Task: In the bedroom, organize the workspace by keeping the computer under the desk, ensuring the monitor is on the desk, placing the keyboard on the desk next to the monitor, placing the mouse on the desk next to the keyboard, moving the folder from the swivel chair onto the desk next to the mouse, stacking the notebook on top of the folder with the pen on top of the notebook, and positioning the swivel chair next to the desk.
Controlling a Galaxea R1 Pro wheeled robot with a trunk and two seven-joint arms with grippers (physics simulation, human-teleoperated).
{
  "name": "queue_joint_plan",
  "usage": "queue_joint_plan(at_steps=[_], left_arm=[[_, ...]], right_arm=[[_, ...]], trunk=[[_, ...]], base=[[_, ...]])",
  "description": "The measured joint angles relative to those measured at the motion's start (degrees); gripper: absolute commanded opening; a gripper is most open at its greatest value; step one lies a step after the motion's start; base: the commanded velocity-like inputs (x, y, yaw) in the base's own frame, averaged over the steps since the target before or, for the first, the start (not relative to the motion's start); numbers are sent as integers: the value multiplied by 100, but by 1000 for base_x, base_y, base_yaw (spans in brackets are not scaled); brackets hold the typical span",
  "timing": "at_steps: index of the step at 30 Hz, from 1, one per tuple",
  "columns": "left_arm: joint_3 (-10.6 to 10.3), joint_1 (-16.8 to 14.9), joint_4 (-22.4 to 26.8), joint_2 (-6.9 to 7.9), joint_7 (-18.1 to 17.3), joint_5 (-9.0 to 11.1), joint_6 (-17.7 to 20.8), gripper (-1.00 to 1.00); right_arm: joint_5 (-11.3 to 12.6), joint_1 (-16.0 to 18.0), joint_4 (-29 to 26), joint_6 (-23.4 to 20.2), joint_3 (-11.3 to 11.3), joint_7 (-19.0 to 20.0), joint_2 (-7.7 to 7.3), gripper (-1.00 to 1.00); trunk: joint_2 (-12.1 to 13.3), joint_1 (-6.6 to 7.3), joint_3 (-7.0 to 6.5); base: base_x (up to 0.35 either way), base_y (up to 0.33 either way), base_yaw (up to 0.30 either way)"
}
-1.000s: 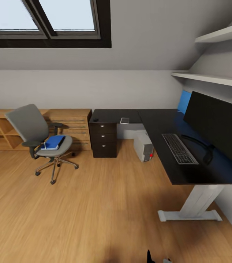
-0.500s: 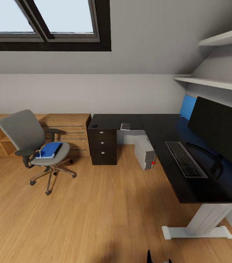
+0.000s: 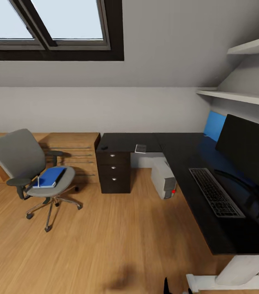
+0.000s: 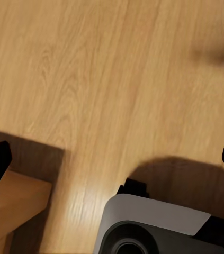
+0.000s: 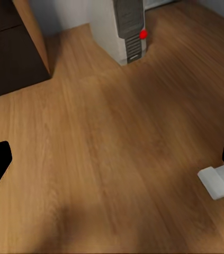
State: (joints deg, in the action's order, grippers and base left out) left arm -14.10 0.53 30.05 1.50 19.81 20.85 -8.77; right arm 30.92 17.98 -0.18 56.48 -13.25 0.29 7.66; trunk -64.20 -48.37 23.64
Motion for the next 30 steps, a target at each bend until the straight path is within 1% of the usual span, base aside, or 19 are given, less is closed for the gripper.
queue_joint_plan(at_steps=[5,11,30], left_arm=[[0,0,0,3,0,6,0,100],[0,0,0,3,-1,1,0,100],[0,0,0,0,-1,-5,-9,100]], right_arm=[[0,0,38,9,-5,2,8,100],[6,0,55,10,-6,-3,14,100],[19,0,58,-12,-7,-12,6,100]], trunk=[[0,0,-44],[0,0,-79],[761,417,-429]], base=[[323,0,104],[323,-49,216],[322,-100,281]])
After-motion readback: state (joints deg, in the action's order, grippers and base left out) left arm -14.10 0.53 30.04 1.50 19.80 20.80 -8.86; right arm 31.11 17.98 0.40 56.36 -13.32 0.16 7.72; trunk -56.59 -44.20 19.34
